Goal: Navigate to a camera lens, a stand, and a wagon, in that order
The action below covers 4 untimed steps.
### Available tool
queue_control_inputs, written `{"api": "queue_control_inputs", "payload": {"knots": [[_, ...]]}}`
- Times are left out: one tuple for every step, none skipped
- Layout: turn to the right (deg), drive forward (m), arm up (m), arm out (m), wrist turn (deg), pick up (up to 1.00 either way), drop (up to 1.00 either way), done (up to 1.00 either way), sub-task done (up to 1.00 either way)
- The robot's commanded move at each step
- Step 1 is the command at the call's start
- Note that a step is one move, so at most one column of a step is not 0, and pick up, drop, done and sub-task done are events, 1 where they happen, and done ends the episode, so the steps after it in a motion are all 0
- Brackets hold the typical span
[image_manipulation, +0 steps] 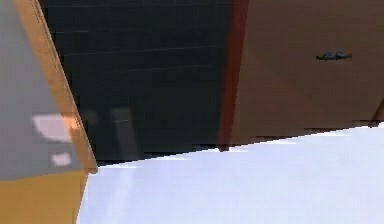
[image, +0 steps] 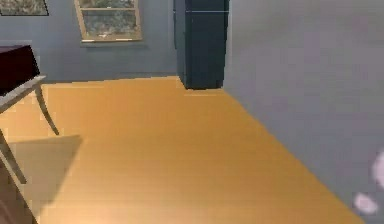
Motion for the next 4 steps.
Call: {"api": "queue_control_inputs", "payload": {"knots": [[0.0, 0.25, 0.00, 0.00, 0.0, 0.00, 0.00, 0.00, 0.00], [-12.0, 0.00, 0.00, 0.00, 0.0, 0.00, 0.00, 0.00, 0.00], [0.0, 0.55, 0.00, 0.00, 0.0, 0.00, 0.00, 0.00, 0.00], [-21.0, 0.00, 0.00, 0.00, 0.0, 0.00, 0.00, 0.00, 0.00]]}}
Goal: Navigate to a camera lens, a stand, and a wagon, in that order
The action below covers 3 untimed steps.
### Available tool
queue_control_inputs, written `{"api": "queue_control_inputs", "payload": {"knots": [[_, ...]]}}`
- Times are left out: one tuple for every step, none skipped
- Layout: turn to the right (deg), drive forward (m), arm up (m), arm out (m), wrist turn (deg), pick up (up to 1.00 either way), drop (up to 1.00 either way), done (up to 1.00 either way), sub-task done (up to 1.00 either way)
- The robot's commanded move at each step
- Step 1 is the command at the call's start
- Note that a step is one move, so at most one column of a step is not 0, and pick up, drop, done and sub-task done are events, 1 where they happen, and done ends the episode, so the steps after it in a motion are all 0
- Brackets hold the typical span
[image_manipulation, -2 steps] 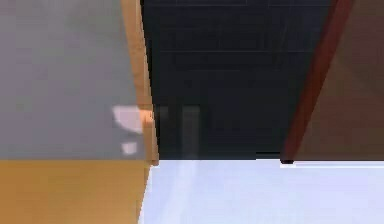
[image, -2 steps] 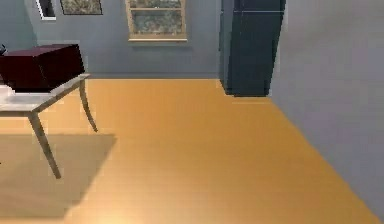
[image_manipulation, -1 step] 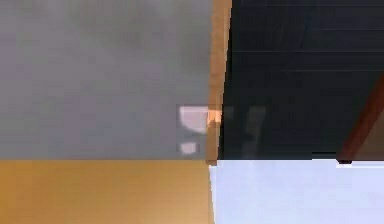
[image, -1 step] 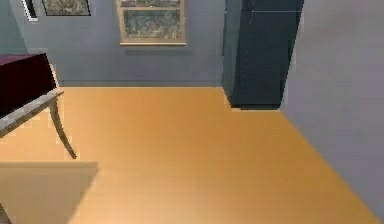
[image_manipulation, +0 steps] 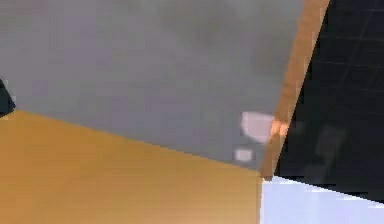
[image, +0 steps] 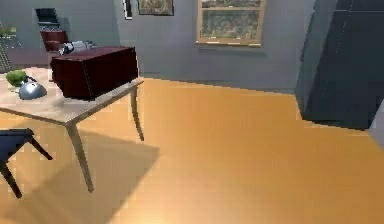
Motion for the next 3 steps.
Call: {"api": "queue_control_inputs", "payload": {"knots": [[0.0, 1.00, 0.00, 0.00, 0.0, 0.00, 0.00, 0.00, 0.00], [-3.0, 0.00, 0.00, 0.00, 0.0, 0.00, 0.00, 0.00, 0.00], [0.0, 1.00, 0.00, 0.00, 0.0, 0.00, 0.00, 0.00, 0.00]]}}
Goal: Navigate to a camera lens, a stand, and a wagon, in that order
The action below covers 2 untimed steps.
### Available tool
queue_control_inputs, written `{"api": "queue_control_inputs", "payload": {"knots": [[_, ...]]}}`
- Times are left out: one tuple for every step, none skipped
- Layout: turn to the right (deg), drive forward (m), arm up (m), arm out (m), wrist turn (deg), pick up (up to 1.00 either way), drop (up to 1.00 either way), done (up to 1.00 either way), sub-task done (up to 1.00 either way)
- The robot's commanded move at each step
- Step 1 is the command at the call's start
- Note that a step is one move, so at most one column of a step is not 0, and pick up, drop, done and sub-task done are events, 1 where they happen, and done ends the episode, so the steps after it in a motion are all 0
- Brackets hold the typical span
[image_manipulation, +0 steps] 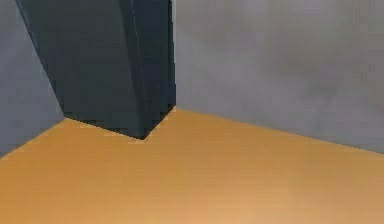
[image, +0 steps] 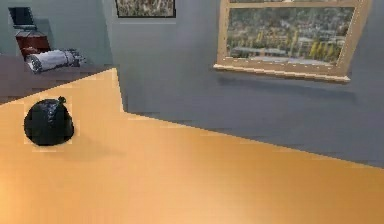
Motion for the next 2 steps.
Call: {"api": "queue_control_inputs", "payload": {"knots": [[0.0, 0.15, 0.00, 0.00, 0.0, 0.00, 0.00, 0.00, 0.00], [-21.0, 0.00, 0.00, 0.00, 0.0, 0.00, 0.00, 0.00, 0.00]]}}
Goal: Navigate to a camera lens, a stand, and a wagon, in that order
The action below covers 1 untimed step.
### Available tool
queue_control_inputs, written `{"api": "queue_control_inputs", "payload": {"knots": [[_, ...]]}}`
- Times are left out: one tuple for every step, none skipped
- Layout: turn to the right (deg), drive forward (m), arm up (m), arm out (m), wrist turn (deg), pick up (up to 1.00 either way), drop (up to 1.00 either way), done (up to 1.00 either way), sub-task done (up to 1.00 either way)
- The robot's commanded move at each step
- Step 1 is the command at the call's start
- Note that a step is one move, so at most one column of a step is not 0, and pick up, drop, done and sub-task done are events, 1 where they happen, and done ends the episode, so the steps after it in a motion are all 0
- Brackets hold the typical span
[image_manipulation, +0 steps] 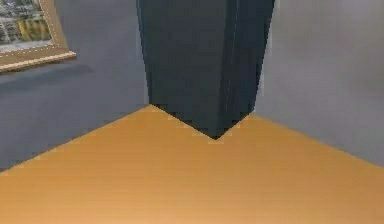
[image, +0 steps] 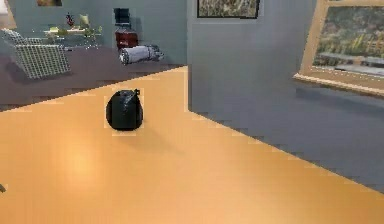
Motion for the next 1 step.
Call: {"api": "queue_control_inputs", "payload": {"knots": [[0.0, 0.40, 0.00, 0.00, 0.0, 0.00, 0.00, 0.00, 0.00]]}}
